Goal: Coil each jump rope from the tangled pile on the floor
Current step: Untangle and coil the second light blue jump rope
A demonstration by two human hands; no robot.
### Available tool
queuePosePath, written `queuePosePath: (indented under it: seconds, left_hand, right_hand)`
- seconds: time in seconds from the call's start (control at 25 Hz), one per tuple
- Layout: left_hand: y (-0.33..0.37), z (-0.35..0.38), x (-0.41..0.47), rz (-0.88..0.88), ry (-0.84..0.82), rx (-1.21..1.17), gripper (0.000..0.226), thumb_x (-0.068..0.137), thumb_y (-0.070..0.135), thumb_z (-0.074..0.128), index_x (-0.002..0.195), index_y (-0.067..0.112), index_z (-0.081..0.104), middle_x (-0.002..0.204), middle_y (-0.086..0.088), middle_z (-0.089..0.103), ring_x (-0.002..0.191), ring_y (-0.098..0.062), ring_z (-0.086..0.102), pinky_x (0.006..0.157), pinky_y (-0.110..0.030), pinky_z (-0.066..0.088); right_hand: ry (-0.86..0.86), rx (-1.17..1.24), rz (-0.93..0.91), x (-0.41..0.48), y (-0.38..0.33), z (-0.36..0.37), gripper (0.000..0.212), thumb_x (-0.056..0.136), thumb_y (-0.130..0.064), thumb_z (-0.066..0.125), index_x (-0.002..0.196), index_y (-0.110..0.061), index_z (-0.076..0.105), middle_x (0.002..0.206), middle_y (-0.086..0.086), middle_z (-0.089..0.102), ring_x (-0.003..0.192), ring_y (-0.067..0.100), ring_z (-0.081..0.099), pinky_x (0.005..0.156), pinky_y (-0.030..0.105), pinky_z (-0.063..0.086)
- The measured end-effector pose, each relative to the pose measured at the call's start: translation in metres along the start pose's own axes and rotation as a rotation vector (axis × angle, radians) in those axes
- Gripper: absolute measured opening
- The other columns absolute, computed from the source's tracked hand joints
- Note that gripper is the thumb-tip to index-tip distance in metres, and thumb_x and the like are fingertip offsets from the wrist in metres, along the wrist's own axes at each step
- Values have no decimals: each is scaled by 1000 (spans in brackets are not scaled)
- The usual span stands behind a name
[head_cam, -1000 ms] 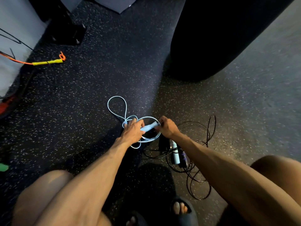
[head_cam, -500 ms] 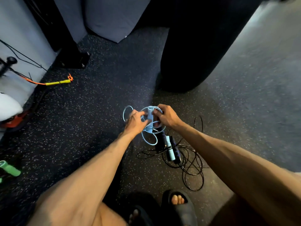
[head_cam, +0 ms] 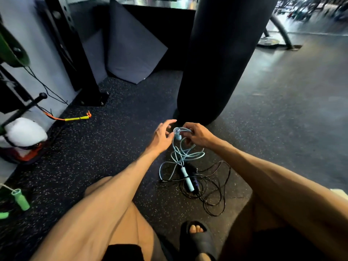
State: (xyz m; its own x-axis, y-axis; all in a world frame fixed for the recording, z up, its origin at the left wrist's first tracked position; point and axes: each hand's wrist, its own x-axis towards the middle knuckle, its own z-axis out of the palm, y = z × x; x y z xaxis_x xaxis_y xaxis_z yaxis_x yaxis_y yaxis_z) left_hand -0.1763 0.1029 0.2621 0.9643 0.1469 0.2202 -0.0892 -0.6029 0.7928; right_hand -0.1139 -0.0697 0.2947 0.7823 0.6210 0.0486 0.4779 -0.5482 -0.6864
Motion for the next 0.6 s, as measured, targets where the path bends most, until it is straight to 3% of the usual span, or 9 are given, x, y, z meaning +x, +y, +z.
queuePosePath:
  seconds: [0.08, 0.2, 0.32, 0.48, 0.6]
  left_hand:
    - [6, -3, -2, 78, -3, 66, 40, 89, 4, 63, 127, 15, 63, 107, -5, 56, 95, -18, 56, 90, -29, 45]
    - [11, -4, -1, 155, -63, 106, 21, 89, 7, 65, 109, 8, 70, 107, -9, 66, 104, -22, 59, 93, -33, 42]
    - [23, -6, -2, 143, -58, 121, 5, 90, 13, 64, 93, 10, 67, 94, -7, 67, 89, -21, 61, 82, -36, 48]
    - [49, -13, 6, 219, 116, 120, 14, 93, 8, 57, 80, 5, 57, 78, -6, 62, 72, -19, 57, 66, -31, 43]
    - [50, -22, 13, 55, 213, 50, 14, 96, 6, 53, 83, 1, 57, 78, -12, 63, 71, -24, 59, 64, -29, 44]
  right_hand:
    - [-5, 6, -27, -7, -1, -6, 7, 93, -6, 58, 94, -8, 64, 81, 13, 72, 76, 29, 72, 75, 49, 59]
    - [-29, -21, -45, -15, -3, -17, 12, 96, -8, 55, 98, -6, 67, 84, 10, 74, 77, 22, 74, 74, 39, 60]
    - [-6, -182, -65, -19, -3, -25, 16, 97, -14, 56, 98, -6, 69, 87, 7, 72, 79, 20, 69, 73, 35, 55]
    - [68, -294, -23, -14, -5, -36, 15, 96, -15, 55, 100, -11, 68, 88, 4, 68, 79, 22, 66, 69, 35, 53]
    - [72, -279, 86, -12, 0, -46, 12, 94, -18, 60, 102, -14, 67, 89, 3, 67, 78, 19, 65, 68, 33, 54]
